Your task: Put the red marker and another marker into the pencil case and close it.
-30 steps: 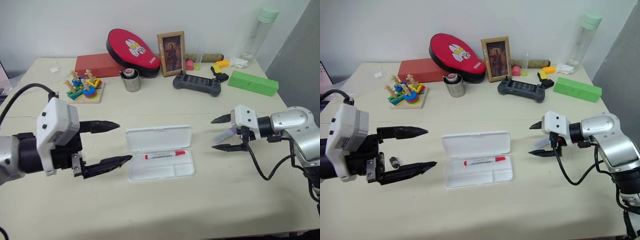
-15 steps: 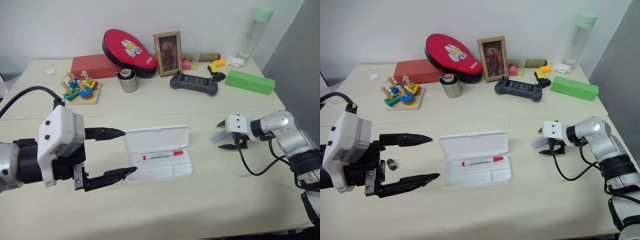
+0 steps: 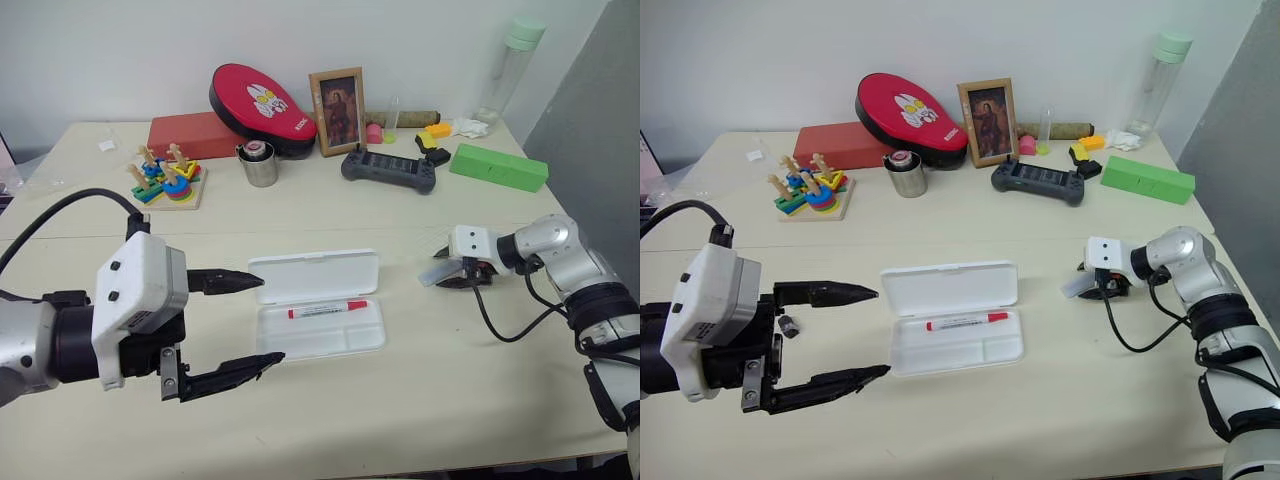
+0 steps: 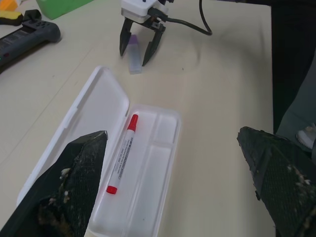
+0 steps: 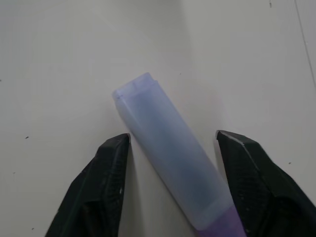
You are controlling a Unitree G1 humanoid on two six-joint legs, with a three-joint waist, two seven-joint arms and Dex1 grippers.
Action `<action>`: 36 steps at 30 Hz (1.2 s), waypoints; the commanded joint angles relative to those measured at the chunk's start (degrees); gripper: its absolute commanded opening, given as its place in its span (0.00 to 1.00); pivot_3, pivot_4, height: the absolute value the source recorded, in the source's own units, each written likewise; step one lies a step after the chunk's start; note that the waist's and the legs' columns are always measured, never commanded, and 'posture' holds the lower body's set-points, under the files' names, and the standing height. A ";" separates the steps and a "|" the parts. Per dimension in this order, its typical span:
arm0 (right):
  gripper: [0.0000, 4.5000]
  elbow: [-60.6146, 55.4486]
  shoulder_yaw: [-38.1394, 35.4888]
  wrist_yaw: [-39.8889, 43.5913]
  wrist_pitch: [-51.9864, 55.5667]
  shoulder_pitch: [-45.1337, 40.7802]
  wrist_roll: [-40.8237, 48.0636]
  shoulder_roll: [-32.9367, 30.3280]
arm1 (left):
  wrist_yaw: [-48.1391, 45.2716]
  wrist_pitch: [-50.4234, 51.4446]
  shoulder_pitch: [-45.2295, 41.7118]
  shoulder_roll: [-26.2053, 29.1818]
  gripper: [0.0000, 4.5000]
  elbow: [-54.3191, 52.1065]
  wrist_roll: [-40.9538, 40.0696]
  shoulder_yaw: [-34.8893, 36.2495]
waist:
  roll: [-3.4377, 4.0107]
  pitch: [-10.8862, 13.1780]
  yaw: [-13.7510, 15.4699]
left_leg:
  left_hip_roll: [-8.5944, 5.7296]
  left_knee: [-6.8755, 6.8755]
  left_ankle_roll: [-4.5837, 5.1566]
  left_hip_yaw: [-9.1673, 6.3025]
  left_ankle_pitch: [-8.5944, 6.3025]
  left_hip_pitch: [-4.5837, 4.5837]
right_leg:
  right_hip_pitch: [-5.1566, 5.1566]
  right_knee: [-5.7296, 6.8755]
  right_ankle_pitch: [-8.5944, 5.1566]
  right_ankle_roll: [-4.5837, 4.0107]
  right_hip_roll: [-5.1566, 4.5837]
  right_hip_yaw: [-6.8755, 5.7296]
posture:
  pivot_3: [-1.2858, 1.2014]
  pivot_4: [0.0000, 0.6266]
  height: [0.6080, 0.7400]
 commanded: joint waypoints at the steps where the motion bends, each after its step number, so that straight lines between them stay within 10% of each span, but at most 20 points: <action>1: 0.41 0.91 -0.53 1.92 2.44 -0.12 0.08 0.14 | 1.27 -1.88 -0.11 1.23 1.00 0.14 -0.81 -0.37 | 0.00 0.00 0.02 | 0.00 0.00 0.00 0.00 0.00 0.00 | 0.00 0.00 0.00 0.00 0.00 0.00 | 0.52 0.24 1.00; 9: 0.10 1.44 -0.75 2.74 2.66 -0.12 0.54 0.74 | 2.13 -2.79 -0.16 1.83 1.00 0.83 -0.78 -0.77 | 0.00 0.00 0.02 | 0.00 -0.06 0.00 0.00 -0.01 -0.02 | -0.03 -0.04 -0.01 -0.01 0.00 0.00 | 0.52 0.24 1.00; 36: 0.10 -4.45 -2.70 3.56 2.43 -0.11 3.17 0.62 | 4.10 -4.85 -0.77 2.24 1.00 1.75 0.36 -3.56 | 0.17 0.16 0.01 | 0.00 -0.16 0.00 0.06 -0.01 -0.15 | -0.28 -0.05 -0.02 -0.02 0.00 0.04 | 0.52 0.24 1.00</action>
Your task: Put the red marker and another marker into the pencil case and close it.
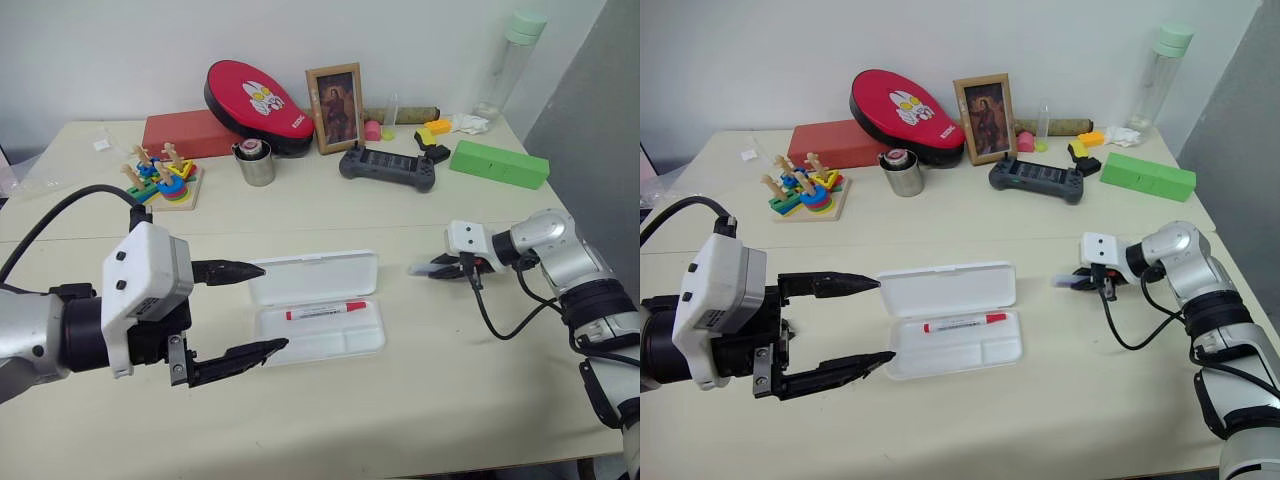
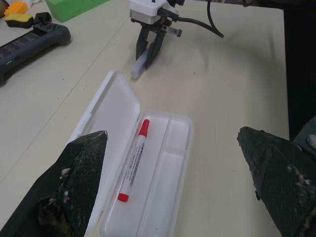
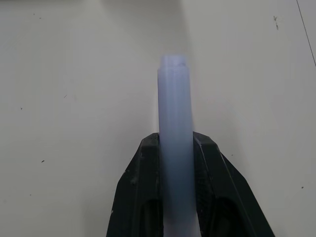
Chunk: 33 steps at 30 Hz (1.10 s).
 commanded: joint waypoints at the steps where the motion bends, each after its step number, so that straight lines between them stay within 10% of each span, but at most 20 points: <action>1: 0.10 -1.50 -1.79 0.41 -0.50 0.20 1.17 -0.31 | 0.74 -1.49 -0.95 0.95 1.00 0.41 -0.14 -0.29 | 0.00 0.00 0.00 | 0.00 0.00 0.00 0.00 0.00 0.00 | 0.00 0.00 0.00 0.00 0.00 0.00 | 0.52 0.24 1.00; 5: 0.10 -1.65 -1.71 1.10 -0.92 0.51 1.45 -0.52 | 0.97 -1.58 -1.32 0.98 1.00 0.52 -0.06 -0.79 | 0.00 0.01 0.01 | 0.00 0.00 0.00 0.01 0.00 -0.01 | -0.01 0.00 0.00 0.00 0.00 0.01 | 0.52 0.24 1.00; 20: 1.00 -5.97 -2.82 3.28 2.74 2.17 3.92 -1.51 | 1.10 -1.81 -1.61 0.97 1.00 0.88 0.45 -1.27 | 0.01 0.02 0.03 | 0.00 -0.01 0.00 0.01 0.00 -0.01 | -0.02 0.00 0.00 0.00 0.00 0.01 | 0.52 0.24 1.00; 33: 1.00 4.98 -2.23 -4.21 -0.96 -3.80 -0.85 -0.18 | 1.69 -2.78 -1.78 0.84 1.00 0.92 1.22 -2.59 | 0.04 0.06 -0.10 | 0.00 -0.01 0.00 0.04 0.00 -0.02 | -0.06 0.01 0.00 0.00 0.00 0.05 | 0.52 0.24 1.00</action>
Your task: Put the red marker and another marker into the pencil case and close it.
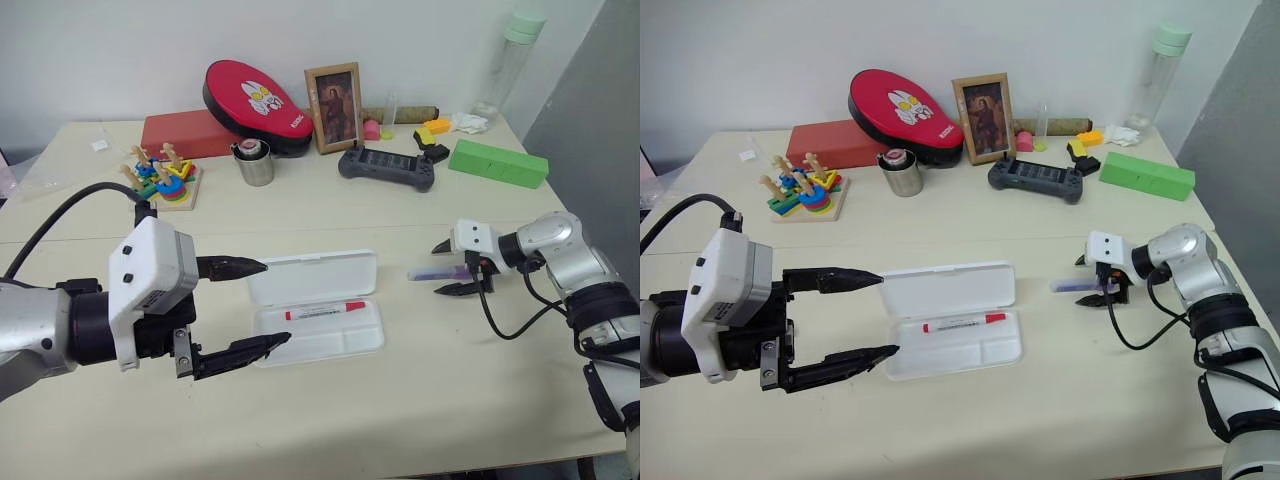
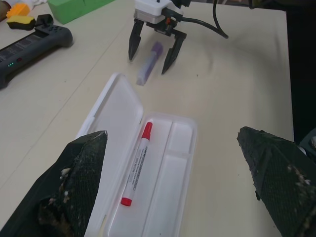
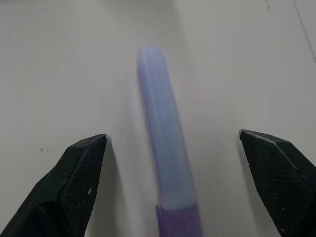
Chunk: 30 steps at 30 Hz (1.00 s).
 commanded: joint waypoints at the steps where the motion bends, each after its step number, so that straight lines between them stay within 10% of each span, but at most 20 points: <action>1: 1.00 3.75 -1.39 -2.35 -2.16 -3.39 -1.16 0.63 | 0.44 -1.32 -0.60 0.61 1.00 0.01 0.53 0.39 | -0.02 0.02 0.00 | 0.00 0.00 0.00 0.00 0.00 0.00 | 0.00 0.00 0.00 0.00 0.00 -0.01 | 0.52 0.24 1.00; 30: 1.00 15.80 0.60 -1.92 -4.91 -4.96 -6.50 0.57 | 1.69 -1.29 -0.38 0.38 1.00 -0.28 0.40 0.27 | 0.01 0.18 0.09 | 0.00 0.00 0.00 0.00 0.00 -0.01 | 0.01 0.00 0.00 0.00 0.00 -0.01 | 0.52 0.24 1.00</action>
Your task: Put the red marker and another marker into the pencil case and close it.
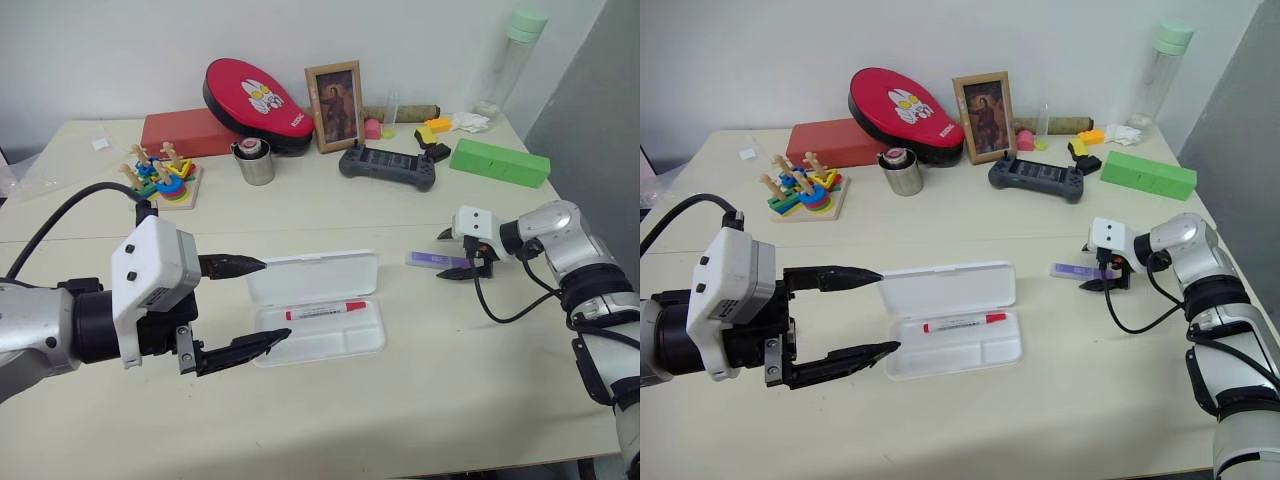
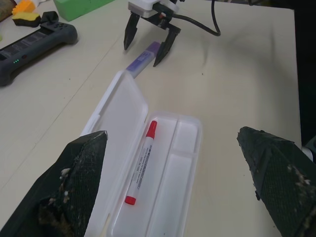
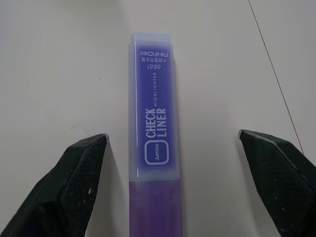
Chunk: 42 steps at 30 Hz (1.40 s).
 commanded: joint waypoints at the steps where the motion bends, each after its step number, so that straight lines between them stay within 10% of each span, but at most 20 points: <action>1: 1.00 2.02 0.61 0.00 0.86 1.04 -2.28 -1.35 | 0.47 -1.24 -0.40 0.38 1.00 -0.30 0.13 0.51 | -0.01 -0.01 0.16 | 0.00 0.01 0.00 0.00 0.00 0.01 | 0.02 0.00 0.00 0.00 0.00 -0.01 | 0.52 0.24 1.00; 16: 0.23 1.63 0.58 2.48 2.92 1.08 -1.68 -0.66 | 1.03 -1.44 -0.68 0.44 1.00 -0.10 0.13 0.35 | -0.02 -0.01 0.17 | 0.00 0.13 -0.01 -0.01 0.01 0.13 | 0.28 0.00 0.05 0.08 0.00 -0.04 | 0.52 0.24 1.00; 30: 0.23 -7.50 -3.16 8.18 6.63 1.91 4.23 -1.66 | 1.11 -1.31 -0.44 0.57 1.00 0.39 -0.21 1.58 | 0.02 0.01 0.12 | 0.00 0.08 -0.01 -0.02 0.01 0.09 | 0.20 -0.01 0.03 0.06 0.00 -0.04 | 0.52 0.24 1.00; 42: 0.23 -38.52 -5.31 15.86 17.92 9.50 14.89 -6.99 | -5.73 4.67 7.19 0.71 1.00 2.00 0.91 16.20 | 0.14 0.15 0.11 | 0.00 -0.07 0.00 -0.01 0.00 -0.12 | -0.16 -0.01 -0.06 -0.03 0.00 -0.02 | 0.52 0.24 1.00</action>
